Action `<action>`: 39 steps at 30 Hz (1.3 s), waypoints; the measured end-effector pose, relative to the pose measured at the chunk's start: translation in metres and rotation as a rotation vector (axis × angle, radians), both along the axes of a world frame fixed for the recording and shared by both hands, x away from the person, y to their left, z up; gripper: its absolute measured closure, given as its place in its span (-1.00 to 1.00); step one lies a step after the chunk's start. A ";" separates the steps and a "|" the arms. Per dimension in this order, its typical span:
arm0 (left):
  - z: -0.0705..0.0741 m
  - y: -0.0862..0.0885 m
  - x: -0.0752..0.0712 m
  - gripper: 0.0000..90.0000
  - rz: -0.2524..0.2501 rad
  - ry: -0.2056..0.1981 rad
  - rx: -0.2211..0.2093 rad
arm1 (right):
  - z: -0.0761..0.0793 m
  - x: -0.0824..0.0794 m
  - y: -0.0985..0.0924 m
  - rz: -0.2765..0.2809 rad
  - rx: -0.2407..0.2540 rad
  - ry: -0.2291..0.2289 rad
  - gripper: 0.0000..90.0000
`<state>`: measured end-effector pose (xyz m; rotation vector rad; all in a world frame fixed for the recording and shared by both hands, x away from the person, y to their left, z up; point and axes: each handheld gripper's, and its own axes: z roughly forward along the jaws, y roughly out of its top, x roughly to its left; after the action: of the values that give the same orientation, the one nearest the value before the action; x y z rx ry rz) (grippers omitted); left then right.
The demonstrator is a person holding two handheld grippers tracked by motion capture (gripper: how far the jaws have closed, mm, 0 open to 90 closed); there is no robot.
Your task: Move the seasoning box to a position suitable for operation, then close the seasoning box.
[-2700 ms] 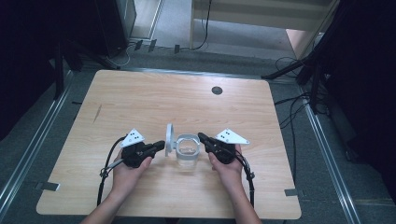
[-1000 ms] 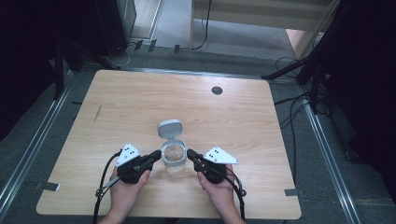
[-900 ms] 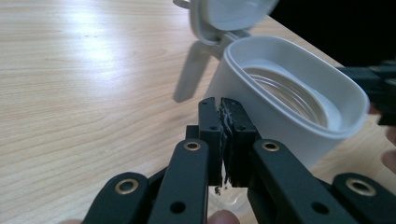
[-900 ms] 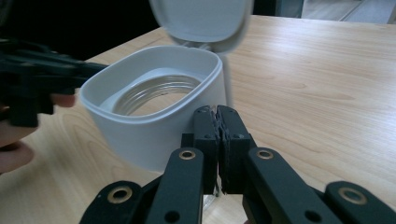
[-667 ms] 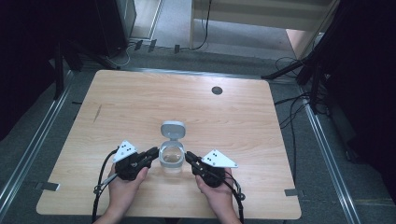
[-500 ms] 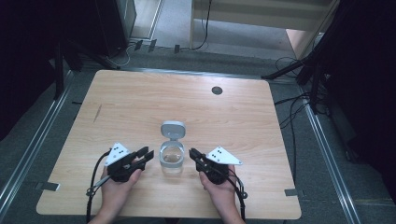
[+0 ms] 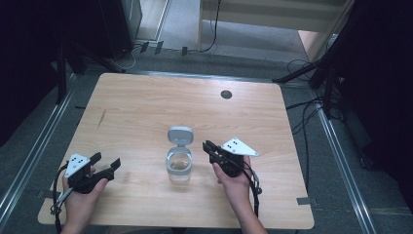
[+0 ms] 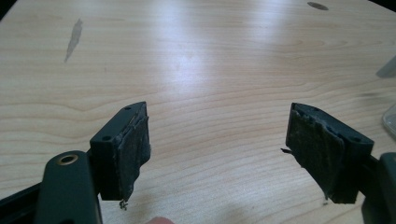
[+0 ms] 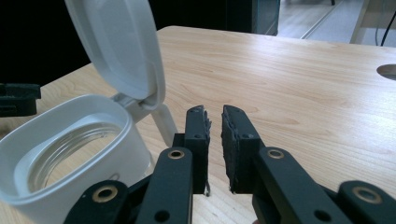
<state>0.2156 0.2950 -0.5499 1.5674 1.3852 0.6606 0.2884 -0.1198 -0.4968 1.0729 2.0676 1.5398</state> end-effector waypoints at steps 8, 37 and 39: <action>-0.001 -0.003 0.003 -0.47 -0.007 0.011 0.009 | 0.007 0.019 0.009 0.009 0.011 0.016 0.82; -0.001 -0.004 0.005 -0.35 -0.011 0.028 0.012 | 0.038 0.007 0.015 0.128 0.035 -0.016 1.00; -0.001 -0.004 0.005 -0.35 -0.010 0.028 0.012 | 0.034 0.003 0.001 0.097 0.031 -0.016 0.82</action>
<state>0.2208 0.2914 -0.5511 1.5974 1.3949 0.6440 0.2917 -0.1190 -0.4628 0.9804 2.1199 1.6266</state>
